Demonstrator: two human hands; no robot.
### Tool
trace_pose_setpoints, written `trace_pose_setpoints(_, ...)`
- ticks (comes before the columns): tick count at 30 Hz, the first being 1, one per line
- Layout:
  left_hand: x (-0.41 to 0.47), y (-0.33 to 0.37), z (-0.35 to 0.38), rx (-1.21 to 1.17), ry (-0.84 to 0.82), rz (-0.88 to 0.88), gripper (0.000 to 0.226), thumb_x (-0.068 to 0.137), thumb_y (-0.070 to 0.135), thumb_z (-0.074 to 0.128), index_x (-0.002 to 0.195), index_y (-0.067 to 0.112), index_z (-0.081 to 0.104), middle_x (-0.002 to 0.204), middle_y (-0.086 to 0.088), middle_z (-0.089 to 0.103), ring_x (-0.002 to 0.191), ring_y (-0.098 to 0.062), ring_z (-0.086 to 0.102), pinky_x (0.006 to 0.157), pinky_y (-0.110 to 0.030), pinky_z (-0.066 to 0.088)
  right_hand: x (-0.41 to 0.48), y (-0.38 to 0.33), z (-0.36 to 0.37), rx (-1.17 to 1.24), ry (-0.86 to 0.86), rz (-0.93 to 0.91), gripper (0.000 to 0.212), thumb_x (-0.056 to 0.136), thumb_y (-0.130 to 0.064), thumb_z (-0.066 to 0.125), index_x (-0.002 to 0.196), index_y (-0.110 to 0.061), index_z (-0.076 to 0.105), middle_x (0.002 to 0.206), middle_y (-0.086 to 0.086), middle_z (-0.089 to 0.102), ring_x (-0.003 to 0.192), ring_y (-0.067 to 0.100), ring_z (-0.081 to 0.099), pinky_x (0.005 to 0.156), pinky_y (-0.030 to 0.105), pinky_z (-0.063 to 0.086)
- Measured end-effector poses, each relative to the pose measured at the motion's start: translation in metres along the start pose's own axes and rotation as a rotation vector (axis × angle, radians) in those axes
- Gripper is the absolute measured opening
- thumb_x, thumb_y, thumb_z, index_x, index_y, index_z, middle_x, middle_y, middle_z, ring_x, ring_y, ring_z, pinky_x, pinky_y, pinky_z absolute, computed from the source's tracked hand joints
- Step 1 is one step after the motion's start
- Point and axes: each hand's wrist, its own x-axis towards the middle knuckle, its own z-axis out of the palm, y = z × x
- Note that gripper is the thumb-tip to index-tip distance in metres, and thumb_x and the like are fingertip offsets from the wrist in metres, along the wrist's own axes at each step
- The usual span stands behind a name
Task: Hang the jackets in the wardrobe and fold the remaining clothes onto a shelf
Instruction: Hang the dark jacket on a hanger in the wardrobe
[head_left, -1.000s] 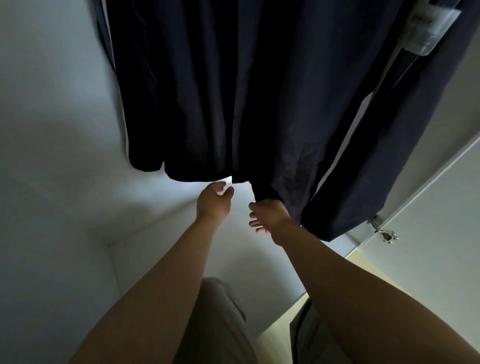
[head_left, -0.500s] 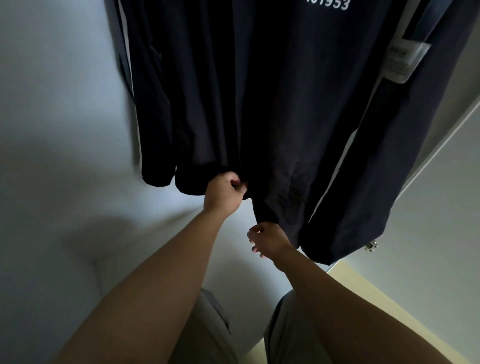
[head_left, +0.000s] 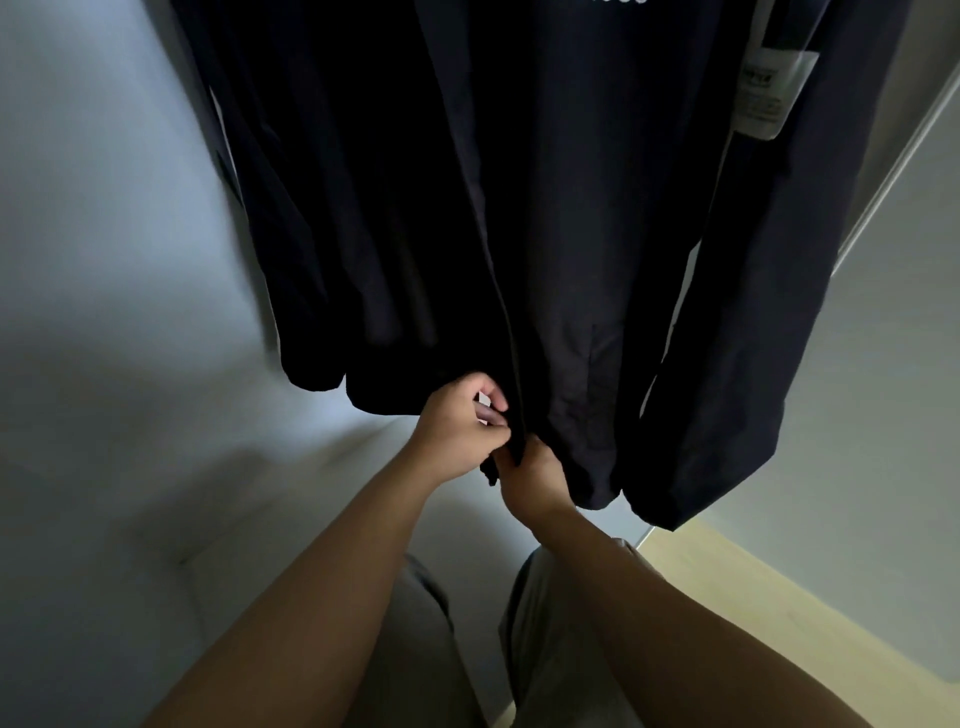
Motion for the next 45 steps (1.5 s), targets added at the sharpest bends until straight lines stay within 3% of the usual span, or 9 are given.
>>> trace_pose_setpoints(3, 0.003, -0.011, -0.003, -0.01, 0.124, -0.022, 0.038, 0.073, 0.022, 0.081, 0.093, 0.031, 0.051, 0.088, 0.01, 0.069, 0.072, 0.0, 0.064, 0.064, -0.015, 0.049, 0.003, 0.009, -0.002, 0.046, -0.137, 0.072, 0.024, 0.102, -0.021, 0.05, 0.101, -0.005, 0.068, 0.097, 0.015, 0.073, 0.085, 0.028, 0.068, 0.085, 0.05, 0.057)
trace_pose_setpoints(7, 0.004, -0.023, -0.002, -0.032, 0.084, -0.046, 0.051, 0.071, 0.039, 0.083, 0.114, 0.032, 0.055, 0.109, 0.017, 0.066, 0.09, 0.003, 0.064, 0.078, -0.02, 0.051, 0.009, 0.02, 0.001, 0.212, -0.26, 0.149, 0.023, 0.102, -0.014, 0.052, 0.118, -0.005, 0.066, 0.117, 0.01, 0.07, 0.105, 0.023, 0.069, 0.091, 0.038, 0.059)
trace_pose_setpoints(14, 0.006, -0.047, -0.005, -0.043, 0.259, -0.129, 0.029, 0.096, 0.024, 0.064, 0.125, 0.022, 0.066, 0.1, 0.005, 0.072, 0.095, -0.009, 0.069, 0.085, -0.021, 0.05, 0.017, 0.03, 0.008, 0.265, -0.163, 0.103, 0.013, 0.098, -0.025, 0.065, 0.095, -0.013, 0.069, 0.092, 0.009, 0.072, 0.081, 0.015, 0.066, 0.079, 0.039, 0.059)
trace_pose_setpoints(17, -0.002, -0.05, -0.006, -0.06, 0.335, -0.075, 0.028, 0.084, 0.04, 0.076, 0.11, 0.037, 0.066, 0.093, 0.013, 0.071, 0.084, 0.005, 0.067, 0.069, -0.003, 0.043, 0.019, 0.034, 0.017, 0.214, -0.143, 0.062, 0.019, 0.094, -0.025, 0.07, 0.099, -0.006, 0.071, 0.091, 0.009, 0.075, 0.077, 0.015, 0.07, 0.079, 0.042, 0.058)
trace_pose_setpoints(25, -0.012, -0.081, 0.008, -0.139, 0.317, -0.023, 0.031, 0.077, 0.032, 0.082, 0.089, 0.054, 0.066, 0.086, 0.026, 0.073, 0.081, 0.004, 0.071, 0.07, -0.011, 0.052, 0.029, 0.033, 0.043, 0.349, -0.253, 0.036, 0.008, 0.093, -0.024, 0.071, 0.094, -0.018, 0.076, 0.086, 0.004, 0.075, 0.079, 0.012, 0.063, 0.07, 0.026, 0.049)
trace_pose_setpoints(28, -0.005, -0.091, 0.01, -0.126, 0.32, 0.008, 0.005, 0.085, 0.036, 0.071, 0.09, 0.035, 0.071, 0.069, 0.019, 0.069, 0.063, 0.0, 0.065, 0.064, -0.024, 0.054, 0.036, 0.033, 0.046, 0.374, -0.287, 0.015, 0.01, 0.094, -0.027, 0.071, 0.101, -0.025, 0.078, 0.097, 0.002, 0.077, 0.086, 0.008, 0.066, 0.07, 0.021, 0.048)
trace_pose_setpoints(34, 0.019, -0.1, 0.005, -0.129, 0.299, 0.007, 0.051, 0.095, 0.026, 0.066, 0.06, 0.019, 0.03, 0.048, 0.008, 0.029, 0.049, -0.01, 0.026, 0.049, -0.029, 0.026, 0.054, 0.045, 0.041, 0.442, -0.207, 0.055, 0.016, 0.097, -0.029, 0.067, 0.103, -0.018, 0.076, 0.099, 0.002, 0.078, 0.086, 0.009, 0.068, 0.075, 0.03, 0.051)
trace_pose_setpoints(38, 0.025, -0.102, 0.008, -0.291, 0.213, -0.034, 0.037, 0.096, 0.028, 0.066, 0.072, 0.003, 0.054, 0.063, -0.02, 0.053, 0.061, -0.015, 0.046, 0.058, -0.035, 0.053, 0.063, 0.05, 0.041, 0.51, 0.004, 0.185, 0.027, 0.088, -0.038, 0.076, 0.094, -0.012, 0.072, 0.087, 0.0, 0.075, 0.081, 0.017, 0.071, 0.073, 0.033, 0.058)
trace_pose_setpoints(45, 0.024, -0.102, 0.013, -0.367, 0.133, -0.049, 0.012, 0.087, 0.033, 0.071, 0.092, 0.024, 0.078, 0.083, 0.002, 0.078, 0.08, -0.016, 0.074, 0.081, -0.047, 0.062, 0.066, 0.049, 0.05, 0.505, -0.012, 0.389, 0.056, 0.086, -0.059, 0.071, 0.093, -0.003, 0.069, 0.077, 0.008, 0.077, 0.072, 0.026, 0.077, 0.072, 0.039, 0.064)
